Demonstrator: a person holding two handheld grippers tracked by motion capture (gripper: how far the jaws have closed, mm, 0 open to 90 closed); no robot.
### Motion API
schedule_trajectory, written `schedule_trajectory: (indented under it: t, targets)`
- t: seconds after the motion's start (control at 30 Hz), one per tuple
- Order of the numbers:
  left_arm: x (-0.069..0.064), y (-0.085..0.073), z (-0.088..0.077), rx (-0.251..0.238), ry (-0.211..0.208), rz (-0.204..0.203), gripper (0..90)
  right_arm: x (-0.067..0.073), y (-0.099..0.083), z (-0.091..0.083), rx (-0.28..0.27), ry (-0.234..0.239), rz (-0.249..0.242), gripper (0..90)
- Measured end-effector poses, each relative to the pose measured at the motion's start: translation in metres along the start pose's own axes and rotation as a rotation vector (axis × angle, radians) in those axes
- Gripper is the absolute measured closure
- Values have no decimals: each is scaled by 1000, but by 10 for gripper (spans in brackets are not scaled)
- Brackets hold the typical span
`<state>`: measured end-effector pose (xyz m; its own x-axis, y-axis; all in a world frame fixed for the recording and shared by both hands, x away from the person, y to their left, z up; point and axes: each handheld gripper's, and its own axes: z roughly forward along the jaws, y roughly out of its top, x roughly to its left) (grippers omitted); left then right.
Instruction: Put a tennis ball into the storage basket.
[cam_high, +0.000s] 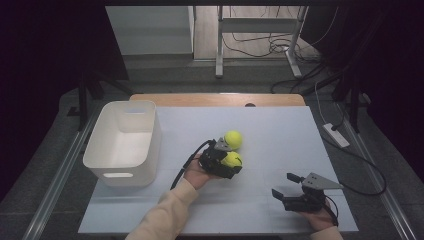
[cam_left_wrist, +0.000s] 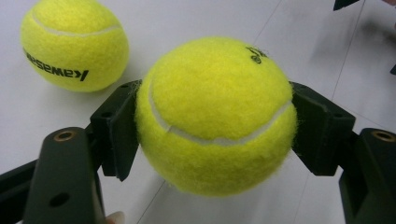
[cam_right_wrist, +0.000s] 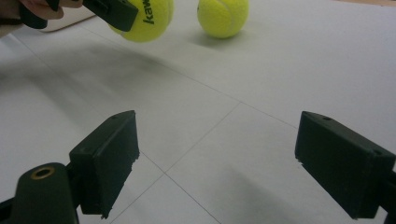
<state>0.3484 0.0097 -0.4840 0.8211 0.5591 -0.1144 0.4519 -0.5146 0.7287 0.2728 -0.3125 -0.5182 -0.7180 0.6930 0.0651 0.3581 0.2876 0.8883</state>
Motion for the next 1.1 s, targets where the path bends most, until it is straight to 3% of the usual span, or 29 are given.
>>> schedule_trajectory:
  t: [1.1]
  targets:
    - [2, -4, -29, -86, 39, 2, 267, 0, 0, 0, 0, -6, -1, 136]
